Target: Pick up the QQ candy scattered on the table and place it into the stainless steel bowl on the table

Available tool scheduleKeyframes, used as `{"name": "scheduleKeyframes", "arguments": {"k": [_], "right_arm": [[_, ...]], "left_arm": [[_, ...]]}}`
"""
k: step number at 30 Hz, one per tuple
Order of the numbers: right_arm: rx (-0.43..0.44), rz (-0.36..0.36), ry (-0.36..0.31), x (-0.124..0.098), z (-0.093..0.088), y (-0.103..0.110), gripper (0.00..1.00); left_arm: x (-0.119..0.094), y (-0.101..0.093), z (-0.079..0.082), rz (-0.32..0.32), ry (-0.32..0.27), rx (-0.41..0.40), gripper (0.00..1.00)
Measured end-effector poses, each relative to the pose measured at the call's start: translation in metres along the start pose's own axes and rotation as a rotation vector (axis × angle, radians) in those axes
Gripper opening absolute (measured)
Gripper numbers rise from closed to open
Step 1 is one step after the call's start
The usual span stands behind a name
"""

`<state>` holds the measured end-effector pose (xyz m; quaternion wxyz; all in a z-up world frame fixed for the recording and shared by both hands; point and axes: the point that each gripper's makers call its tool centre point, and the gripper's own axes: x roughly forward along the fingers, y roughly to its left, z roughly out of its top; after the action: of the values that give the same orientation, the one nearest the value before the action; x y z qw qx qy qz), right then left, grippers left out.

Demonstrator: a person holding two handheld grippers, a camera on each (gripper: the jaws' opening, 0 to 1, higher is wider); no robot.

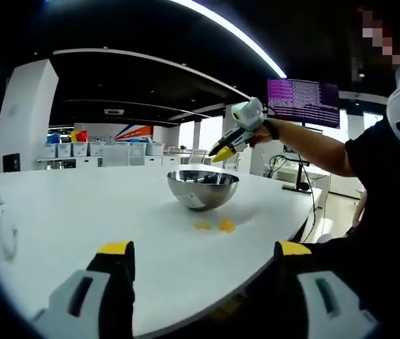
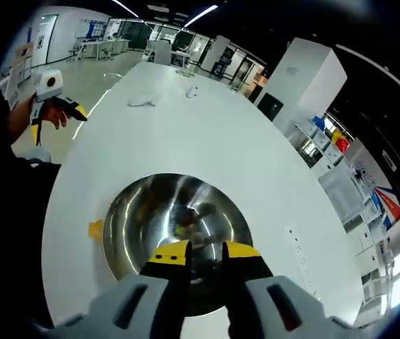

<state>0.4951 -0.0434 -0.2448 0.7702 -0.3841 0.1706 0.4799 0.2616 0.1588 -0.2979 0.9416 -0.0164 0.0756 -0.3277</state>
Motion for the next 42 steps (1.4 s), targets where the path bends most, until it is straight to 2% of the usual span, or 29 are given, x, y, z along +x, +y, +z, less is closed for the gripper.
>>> {"name": "scheduleKeyframes", "arguments": {"k": [6, 12, 16, 21, 28, 32, 36, 42], "right_arm": [[0.002, -0.002, -0.016, -0.007, -0.002, 0.002, 0.18], [0.034, -0.027, -0.092, -0.029, 0.001, 0.008, 0.18], [0.080, -0.062, -0.174, -0.055, -0.001, 0.017, 0.18], [0.148, -0.158, -0.301, -0.095, -0.010, 0.035, 0.18], [0.232, -0.225, -0.477, -0.127, -0.022, 0.087, 0.18], [0.259, -0.231, -0.561, -0.130, -0.034, 0.117, 0.18], [0.339, -0.205, -0.598, -0.126, -0.053, 0.143, 0.18], [0.422, -0.177, -0.589, -0.110, -0.076, 0.162, 0.18]], "left_arm": [[0.001, -0.002, 0.003, 0.000, 0.001, 0.006, 0.80], [0.004, -0.007, 0.006, -0.011, 0.002, 0.016, 0.80], [0.005, -0.009, 0.005, -0.015, 0.006, 0.017, 0.80], [0.007, -0.012, 0.007, -0.020, 0.005, 0.023, 0.80], [0.007, -0.012, 0.014, -0.007, -0.008, 0.036, 0.80], [0.006, -0.010, 0.018, 0.007, -0.023, 0.045, 0.81], [0.008, -0.013, 0.022, 0.010, -0.025, 0.052, 0.80], [0.008, -0.024, 0.029, -0.011, -0.035, 0.071, 0.80]]}}
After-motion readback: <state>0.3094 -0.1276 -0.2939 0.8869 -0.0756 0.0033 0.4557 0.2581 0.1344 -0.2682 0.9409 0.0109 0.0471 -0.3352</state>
